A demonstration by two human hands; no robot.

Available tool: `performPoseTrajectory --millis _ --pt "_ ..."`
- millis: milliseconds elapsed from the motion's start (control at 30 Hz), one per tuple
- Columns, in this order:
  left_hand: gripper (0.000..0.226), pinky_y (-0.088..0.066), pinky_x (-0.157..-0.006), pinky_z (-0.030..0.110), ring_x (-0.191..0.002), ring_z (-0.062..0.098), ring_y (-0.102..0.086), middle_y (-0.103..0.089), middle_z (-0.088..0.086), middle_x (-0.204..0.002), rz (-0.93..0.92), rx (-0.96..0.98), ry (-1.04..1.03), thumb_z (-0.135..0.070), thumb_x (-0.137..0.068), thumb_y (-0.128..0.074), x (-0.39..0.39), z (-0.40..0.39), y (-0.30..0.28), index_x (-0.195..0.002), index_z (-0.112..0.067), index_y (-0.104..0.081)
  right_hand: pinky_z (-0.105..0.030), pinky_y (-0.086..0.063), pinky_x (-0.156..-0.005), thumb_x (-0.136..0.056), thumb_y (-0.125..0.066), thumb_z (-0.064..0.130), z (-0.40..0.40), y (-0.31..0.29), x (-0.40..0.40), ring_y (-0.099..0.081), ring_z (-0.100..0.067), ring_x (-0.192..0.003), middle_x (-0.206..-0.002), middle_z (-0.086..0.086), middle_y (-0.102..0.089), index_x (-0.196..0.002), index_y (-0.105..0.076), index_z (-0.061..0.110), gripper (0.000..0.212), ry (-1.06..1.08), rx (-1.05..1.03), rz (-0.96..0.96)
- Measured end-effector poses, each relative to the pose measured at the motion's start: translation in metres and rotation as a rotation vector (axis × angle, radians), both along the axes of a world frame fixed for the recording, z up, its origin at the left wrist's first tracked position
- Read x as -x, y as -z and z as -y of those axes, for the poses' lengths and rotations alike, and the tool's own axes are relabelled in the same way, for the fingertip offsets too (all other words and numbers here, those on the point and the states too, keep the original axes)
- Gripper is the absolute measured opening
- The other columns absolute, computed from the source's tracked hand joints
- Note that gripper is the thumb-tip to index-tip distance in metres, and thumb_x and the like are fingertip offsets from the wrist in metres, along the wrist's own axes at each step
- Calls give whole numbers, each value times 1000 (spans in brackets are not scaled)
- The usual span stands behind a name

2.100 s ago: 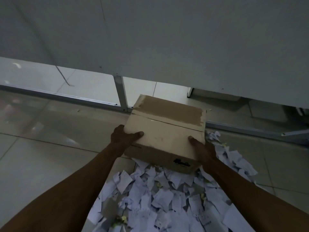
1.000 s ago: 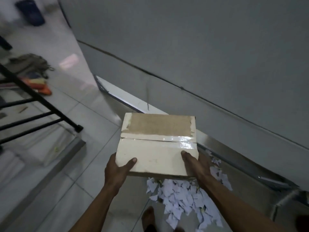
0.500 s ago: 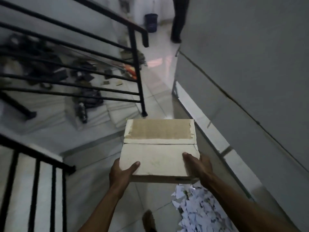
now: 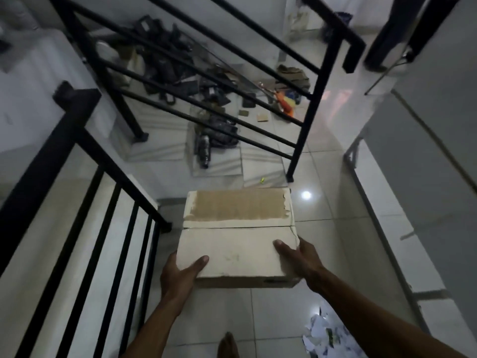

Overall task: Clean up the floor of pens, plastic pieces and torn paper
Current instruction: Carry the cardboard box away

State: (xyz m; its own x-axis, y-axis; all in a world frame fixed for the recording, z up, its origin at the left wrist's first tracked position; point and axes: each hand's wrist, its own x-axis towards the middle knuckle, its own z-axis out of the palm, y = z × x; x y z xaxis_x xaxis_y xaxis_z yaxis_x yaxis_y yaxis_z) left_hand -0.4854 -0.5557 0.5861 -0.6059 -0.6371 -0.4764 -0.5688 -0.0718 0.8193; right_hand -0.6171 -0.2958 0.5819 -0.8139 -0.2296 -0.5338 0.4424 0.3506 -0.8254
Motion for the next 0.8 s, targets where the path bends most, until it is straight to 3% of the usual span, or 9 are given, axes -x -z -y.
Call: performPoseTrajectory --millis 67,167,267,367,533,733,800 --pt "61 -55 -82 35 -93 17 -66 -69 -4 -101 0 -13 -38 -42 -59 -89 7 24 3 -110 -22 -64 -44 -57 -86 -56 -71 71 27 7 14 -65 -20 -99 -112 2 -67 -123 -57 27 81 -34 -8 16" --pt "38 -48 -64 21 -84 12 -63 -66 -6 -90 -11 -14 -68 -22 -69 -85 23 56 10 -98 -21 -61 -44 -57 -87 -53 -72 75 62 15 35 -65 -19 -101 -112 4 -68 -119 -59 31 80 -85 -1 47" --pt "37 -44 -58 19 -80 13 -62 -64 -7 -86 -1 1 -92 -17 -71 -84 42 83 11 -100 -17 -62 -44 -57 -88 -52 -72 73 94 28 58 -65 -19 -100 -111 4 -68 -116 -59 32 77 -119 -18 79" --pt "42 -45 -58 20 -77 9 -62 -68 -1 -90 43 -2 -115 -18 -69 -86 59 108 22 -104 -12 -64 -44 -57 -87 -54 -72 71 123 44 81 -66 -20 -99 -110 3 -68 -119 -60 28 79 -142 -49 103" --pt "52 -46 -73 29 -80 19 -61 -67 6 -94 98 23 -148 -21 -66 -87 94 146 59 -109 -8 -62 -43 -58 -85 -75 -71 55 170 93 123 -66 -17 -94 -106 5 -68 -117 -61 29 51 -157 -123 116" --pt "50 -46 -78 28 -94 20 -60 -64 -5 -97 83 -9 -183 -19 -67 -86 130 182 158 -107 -21 -57 -42 -59 -81 -79 -71 49 212 188 157 -66 -20 -94 -105 2 -68 -119 -60 23 48 -163 -131 169" --pt "53 -44 -84 31 -100 18 -56 -59 -3 -107 62 -22 -195 -15 -70 -84 141 192 194 -112 -22 -53 -43 -58 -84 -79 -70 51 225 226 165 -65 -19 -96 -106 2 -67 -119 -58 25 49 -174 -142 164"
